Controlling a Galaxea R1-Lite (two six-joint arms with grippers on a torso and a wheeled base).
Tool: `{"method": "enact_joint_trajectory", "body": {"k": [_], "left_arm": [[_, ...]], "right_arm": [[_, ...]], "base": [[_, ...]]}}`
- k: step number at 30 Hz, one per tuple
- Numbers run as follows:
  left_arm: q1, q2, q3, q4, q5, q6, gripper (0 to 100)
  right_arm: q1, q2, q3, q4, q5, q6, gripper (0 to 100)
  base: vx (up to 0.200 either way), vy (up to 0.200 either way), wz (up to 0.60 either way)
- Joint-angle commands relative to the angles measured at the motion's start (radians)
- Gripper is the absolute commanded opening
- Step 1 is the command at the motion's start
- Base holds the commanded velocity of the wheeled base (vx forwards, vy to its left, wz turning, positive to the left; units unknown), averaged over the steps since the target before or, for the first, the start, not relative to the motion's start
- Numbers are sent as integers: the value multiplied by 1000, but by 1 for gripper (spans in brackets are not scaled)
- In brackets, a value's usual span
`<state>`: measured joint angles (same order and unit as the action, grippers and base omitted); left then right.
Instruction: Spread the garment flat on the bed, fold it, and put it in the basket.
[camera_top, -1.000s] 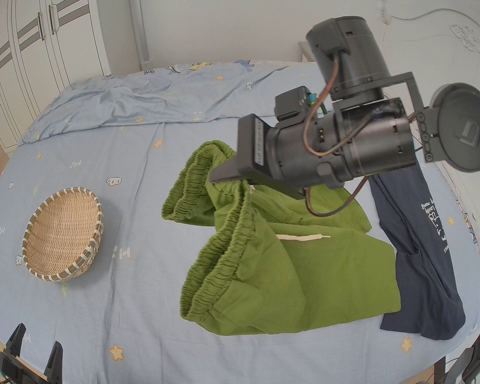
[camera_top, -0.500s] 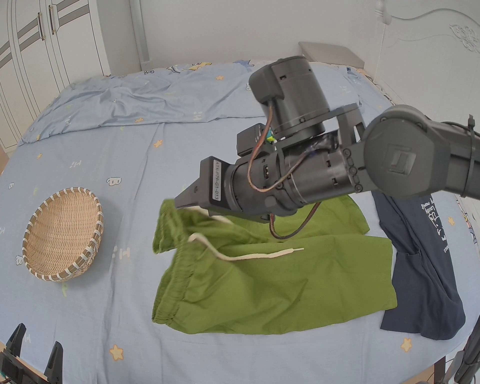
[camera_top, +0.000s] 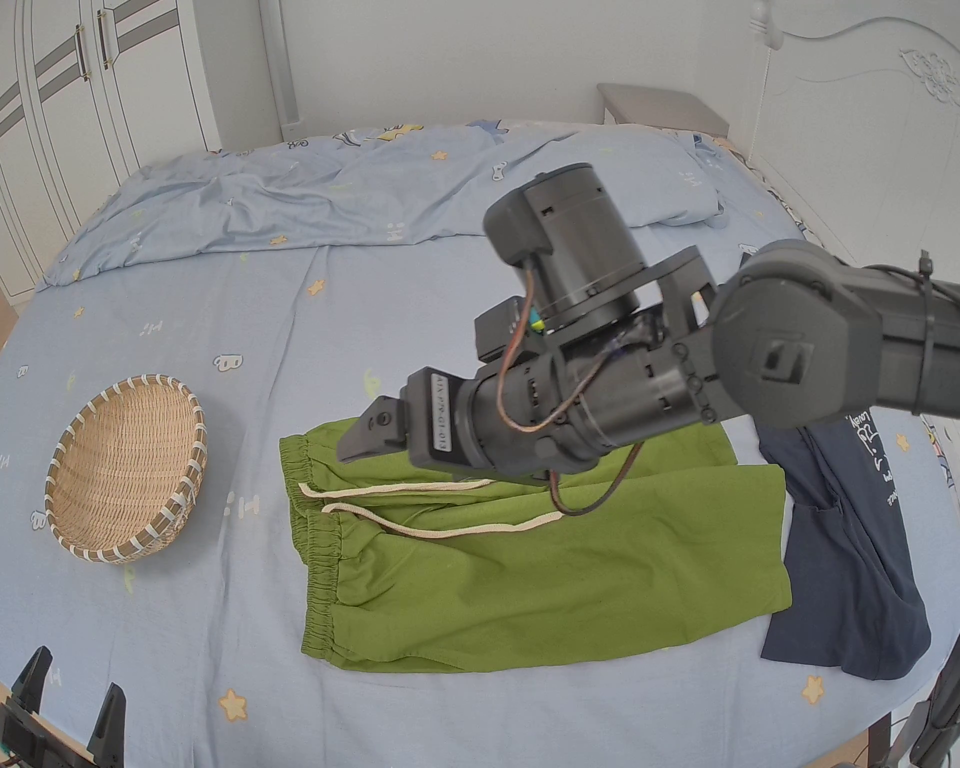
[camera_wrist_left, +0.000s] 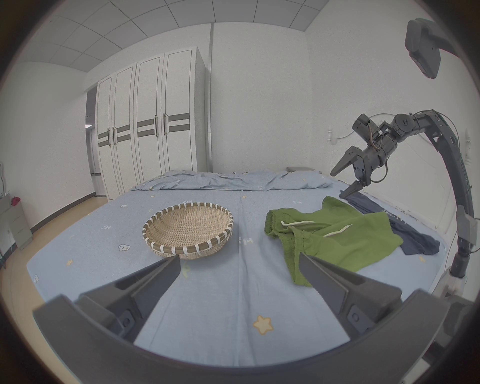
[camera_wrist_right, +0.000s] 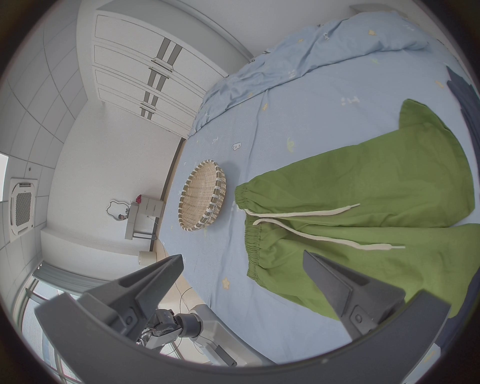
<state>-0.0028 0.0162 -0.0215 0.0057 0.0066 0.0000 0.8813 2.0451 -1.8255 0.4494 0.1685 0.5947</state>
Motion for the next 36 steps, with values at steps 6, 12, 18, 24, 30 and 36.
{"method": "enact_joint_trajectory", "body": {"k": [6,12,18,24,30,36], "left_arm": [[-85,300,-443,115,-185,-127,100],[-100,686,-454,23,-346,-278,100],[-89,999,-364,-165,-590,-351,100],[-79,1306,-336,-205,-775,-245,100],[15,1588,-339,-237,-804,49,100],[63,1723,-356,-271,-806,106,100]], "right_arm": [[-220,-470,413,-70,108,4,100],[-311,-637,675,-169,149,-6,100],[-423,-738,809,-187,141,-26,100],[-515,-755,939,-314,158,-64,100],[-582,-786,1036,-403,163,-131,100],[-587,-786,1039,-405,163,-147,100]], "base": [[0,0,0],[0,0,0],[0,0,0],[0,0,0],[0,0,0],[0,0,0]]}}
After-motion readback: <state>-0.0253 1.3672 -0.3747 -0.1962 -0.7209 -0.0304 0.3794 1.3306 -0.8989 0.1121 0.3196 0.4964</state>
